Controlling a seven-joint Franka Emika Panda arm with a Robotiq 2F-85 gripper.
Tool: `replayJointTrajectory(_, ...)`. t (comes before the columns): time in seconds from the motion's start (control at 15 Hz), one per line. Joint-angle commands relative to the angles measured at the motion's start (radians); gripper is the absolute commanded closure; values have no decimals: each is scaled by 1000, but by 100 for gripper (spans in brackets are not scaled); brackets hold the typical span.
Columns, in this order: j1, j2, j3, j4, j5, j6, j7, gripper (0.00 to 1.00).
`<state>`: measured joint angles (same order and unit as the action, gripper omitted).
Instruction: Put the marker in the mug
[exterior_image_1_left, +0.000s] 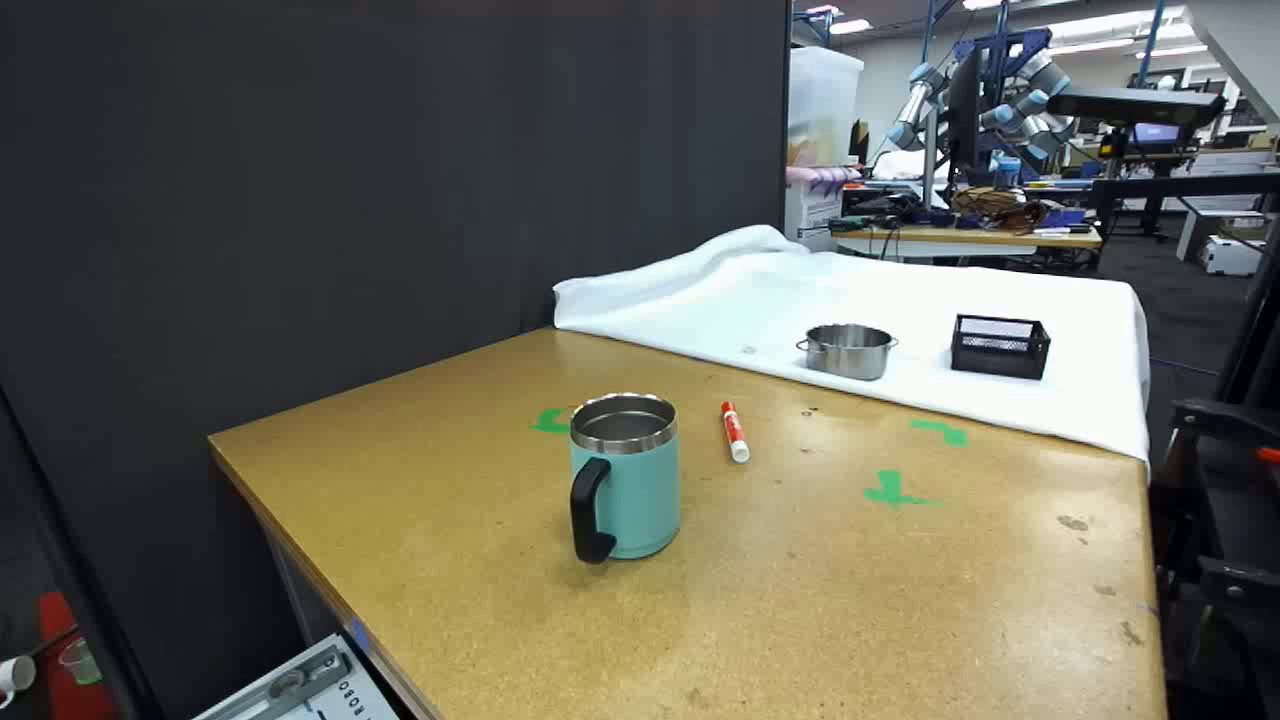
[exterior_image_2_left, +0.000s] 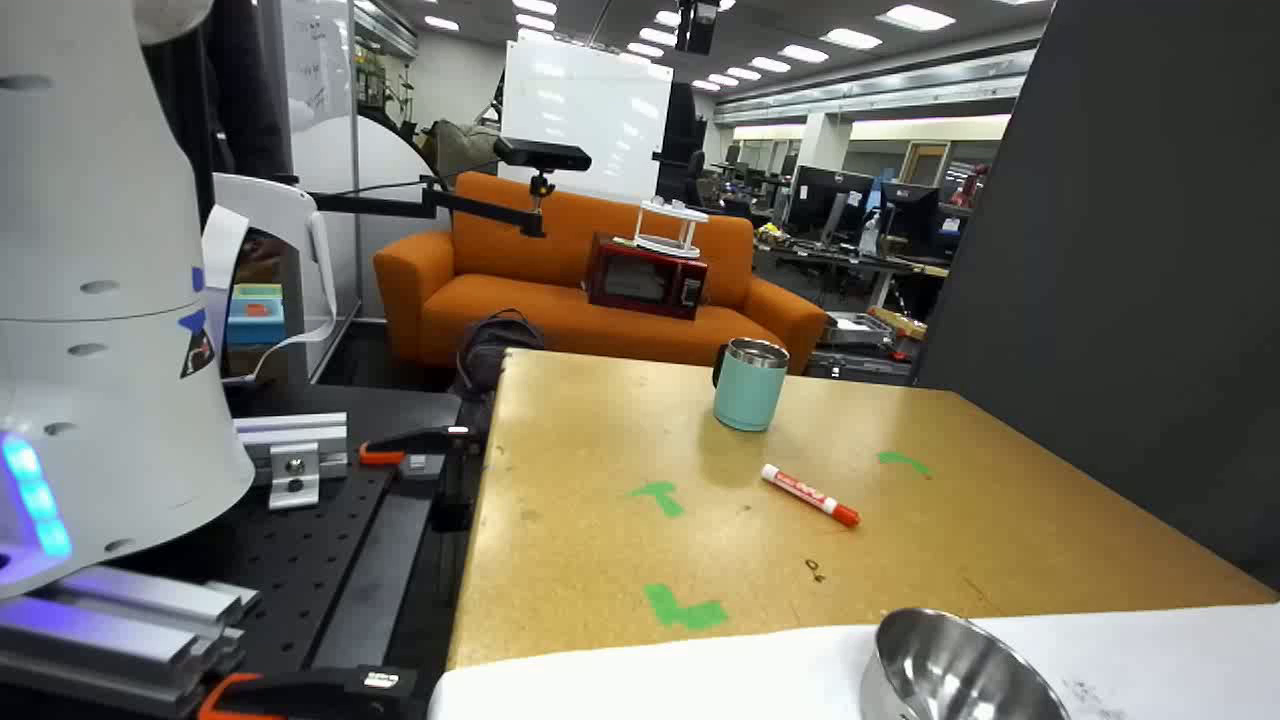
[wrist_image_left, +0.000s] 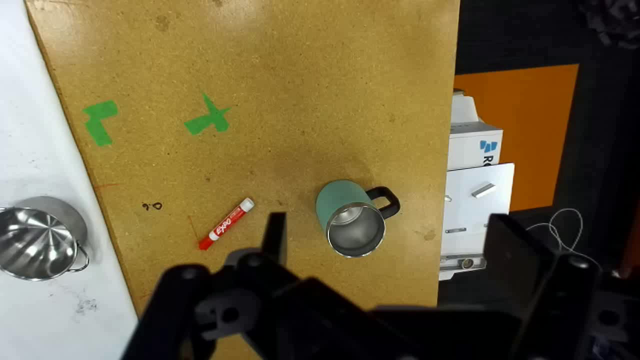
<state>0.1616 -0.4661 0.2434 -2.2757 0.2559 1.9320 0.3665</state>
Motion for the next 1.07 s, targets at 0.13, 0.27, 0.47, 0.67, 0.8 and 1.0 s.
replayJointTrajectory(0.13, -1, 0, 0, 3, 0, -3, 0, 0)
replayJointTrajectory(0.27, -1, 0, 0, 3, 0, -3, 0, 0)
replayJointTrajectory(0.47, -1, 0, 0, 3, 0, -3, 0, 0)
replayJointTrajectory(0.67, -8, 14, 5, 3, 0, 13, 24, 0)
replayJointTrajectory(0.8, -15, 43, 2, -1, 25, 53, 57, 0)
replayJointTrajectory(1.0, -46, 110, 14, -9, 6, 167, 174, 0)
